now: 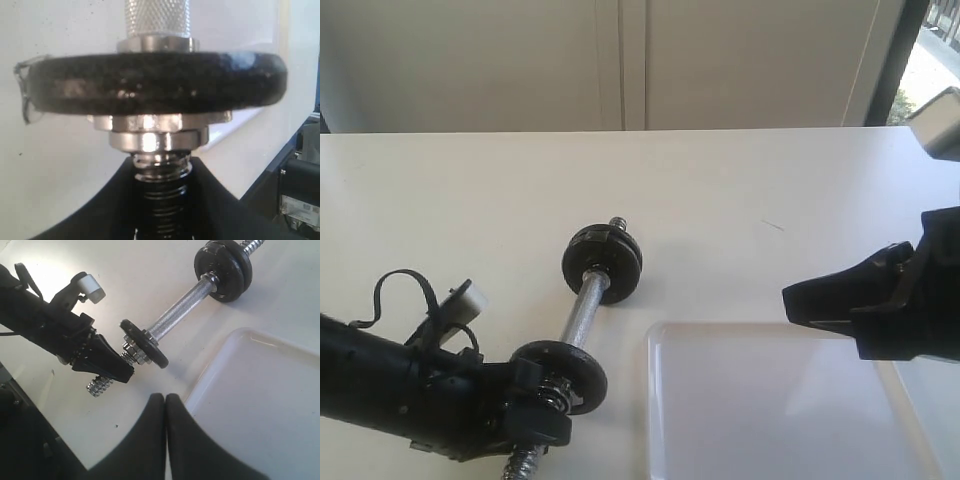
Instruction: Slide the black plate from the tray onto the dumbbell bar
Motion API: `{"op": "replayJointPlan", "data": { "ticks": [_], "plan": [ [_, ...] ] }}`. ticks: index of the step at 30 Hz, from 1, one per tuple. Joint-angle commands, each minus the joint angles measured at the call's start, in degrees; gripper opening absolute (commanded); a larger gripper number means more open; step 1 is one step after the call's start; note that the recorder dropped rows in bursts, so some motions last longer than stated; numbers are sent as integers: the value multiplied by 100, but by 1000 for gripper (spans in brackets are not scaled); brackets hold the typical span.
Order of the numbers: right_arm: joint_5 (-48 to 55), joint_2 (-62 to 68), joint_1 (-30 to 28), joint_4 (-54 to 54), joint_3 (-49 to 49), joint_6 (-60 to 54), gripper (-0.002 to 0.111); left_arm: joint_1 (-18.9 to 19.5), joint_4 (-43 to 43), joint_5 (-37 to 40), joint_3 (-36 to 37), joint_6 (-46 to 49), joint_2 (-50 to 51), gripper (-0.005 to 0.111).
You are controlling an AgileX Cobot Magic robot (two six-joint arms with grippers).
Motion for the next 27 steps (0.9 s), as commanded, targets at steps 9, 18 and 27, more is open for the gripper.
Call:
{"op": "replayJointPlan", "data": {
  "ticks": [9,18,27],
  "plan": [
    [-2,13,-31,24,11,-49,0,-250,-1291,391,224,752,-128,0],
    [-2,13,-31,24,11,-49,0,-250,-1291,467,224,825,-128,0],
    [-2,13,-31,24,11,-49,0,-250,-1291,467,224,864,-128,0]
  ]
}}
